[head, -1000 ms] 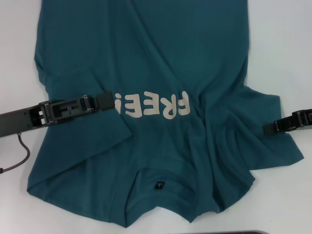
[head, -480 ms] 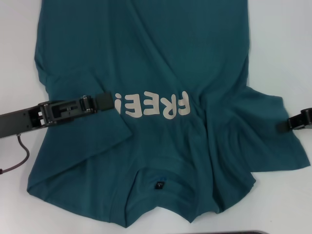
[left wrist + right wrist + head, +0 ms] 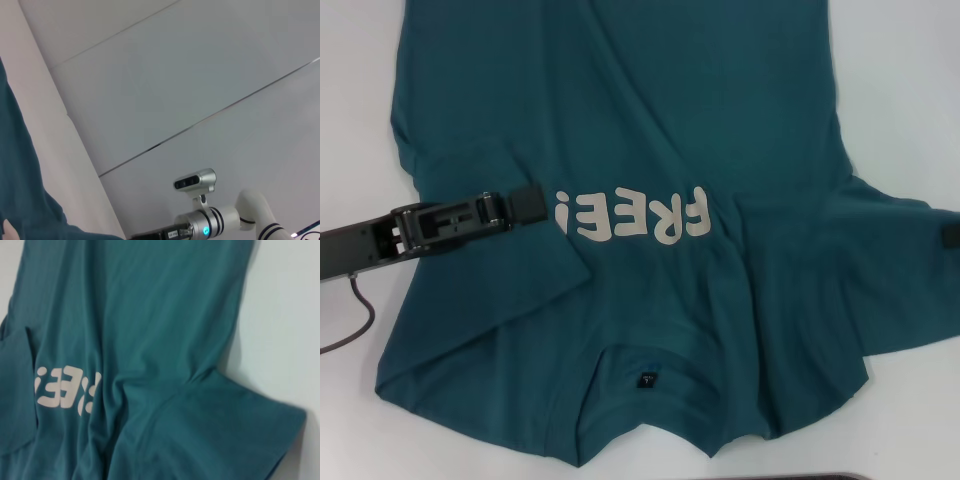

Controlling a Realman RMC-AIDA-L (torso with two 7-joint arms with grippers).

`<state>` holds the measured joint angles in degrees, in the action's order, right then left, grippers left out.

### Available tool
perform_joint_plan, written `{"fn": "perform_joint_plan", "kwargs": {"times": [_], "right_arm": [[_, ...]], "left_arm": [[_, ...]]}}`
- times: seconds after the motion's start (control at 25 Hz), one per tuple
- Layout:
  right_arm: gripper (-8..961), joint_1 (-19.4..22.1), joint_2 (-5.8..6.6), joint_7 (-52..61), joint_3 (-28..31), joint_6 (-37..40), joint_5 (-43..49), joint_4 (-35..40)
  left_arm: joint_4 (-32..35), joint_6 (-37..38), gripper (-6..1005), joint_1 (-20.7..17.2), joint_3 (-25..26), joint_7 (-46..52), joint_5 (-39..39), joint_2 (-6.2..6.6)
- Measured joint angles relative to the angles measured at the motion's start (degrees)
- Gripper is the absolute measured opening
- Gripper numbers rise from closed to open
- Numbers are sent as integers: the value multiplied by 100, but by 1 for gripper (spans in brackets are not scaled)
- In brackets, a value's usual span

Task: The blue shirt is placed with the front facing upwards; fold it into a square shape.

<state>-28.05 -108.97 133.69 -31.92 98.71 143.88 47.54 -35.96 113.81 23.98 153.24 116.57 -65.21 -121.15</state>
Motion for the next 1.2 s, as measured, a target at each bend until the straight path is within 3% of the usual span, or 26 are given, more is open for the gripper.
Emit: {"fn": "perform_joint_plan", "kwargs": {"times": [0.48, 0.84, 1.2], "right_arm": [[18, -50, 10, 93, 47, 304, 603, 75], [18, -452, -117, 53, 3, 684, 190, -29], [19, -964, -255, 191, -8, 564, 170, -236]], "left_arm": [[-8, 1, 767, -18, 140, 22, 0, 22], [-37, 4, 766, -42, 222, 64, 0, 24], [-51, 21, 768, -35, 373, 152, -47, 74]]}}
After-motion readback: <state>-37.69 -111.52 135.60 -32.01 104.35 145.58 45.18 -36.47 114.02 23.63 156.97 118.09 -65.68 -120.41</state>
